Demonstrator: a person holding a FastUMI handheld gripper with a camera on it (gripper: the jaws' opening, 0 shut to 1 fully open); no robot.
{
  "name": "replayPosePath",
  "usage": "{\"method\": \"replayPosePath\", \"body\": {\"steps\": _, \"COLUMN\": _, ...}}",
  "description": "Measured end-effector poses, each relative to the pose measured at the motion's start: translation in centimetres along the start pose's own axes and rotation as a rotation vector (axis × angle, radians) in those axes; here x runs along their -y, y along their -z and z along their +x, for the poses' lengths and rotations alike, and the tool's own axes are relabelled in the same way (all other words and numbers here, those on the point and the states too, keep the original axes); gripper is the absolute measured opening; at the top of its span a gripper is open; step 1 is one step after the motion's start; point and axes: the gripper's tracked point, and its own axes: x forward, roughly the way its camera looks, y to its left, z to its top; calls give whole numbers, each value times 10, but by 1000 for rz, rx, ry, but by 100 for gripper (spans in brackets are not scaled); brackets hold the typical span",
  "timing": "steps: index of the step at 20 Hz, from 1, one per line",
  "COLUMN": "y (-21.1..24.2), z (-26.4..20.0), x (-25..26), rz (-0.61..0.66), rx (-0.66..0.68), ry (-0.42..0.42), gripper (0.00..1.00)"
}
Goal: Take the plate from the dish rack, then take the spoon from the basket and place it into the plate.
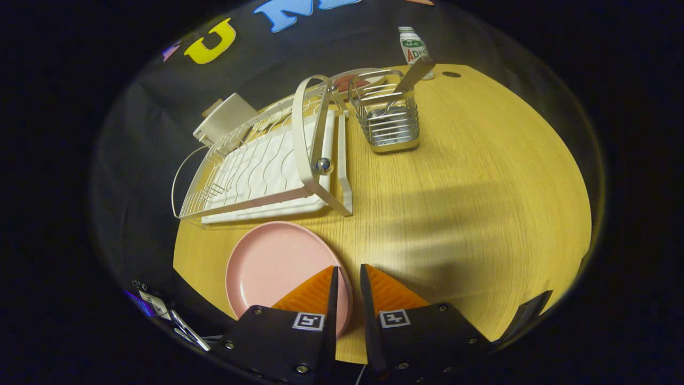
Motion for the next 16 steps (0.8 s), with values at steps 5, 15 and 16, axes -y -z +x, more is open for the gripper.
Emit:
{"method": "replayPosePath", "body": {"steps": 5, "y": -52, "z": -30, "x": 28, "rz": -81, "rx": 299, "ry": 83, "gripper": 23}}
{"method": "replayPosePath", "body": {"steps": 15, "y": -116, "z": -32, "x": 71, "rz": -177, "rx": 609, "ry": 195, "gripper": 23}}
{"method": "replayPosePath", "body": {"steps": 16, "y": -123, "z": -30, "x": 73, "rz": -183, "rx": 623, "ry": 200, "gripper": 23}}
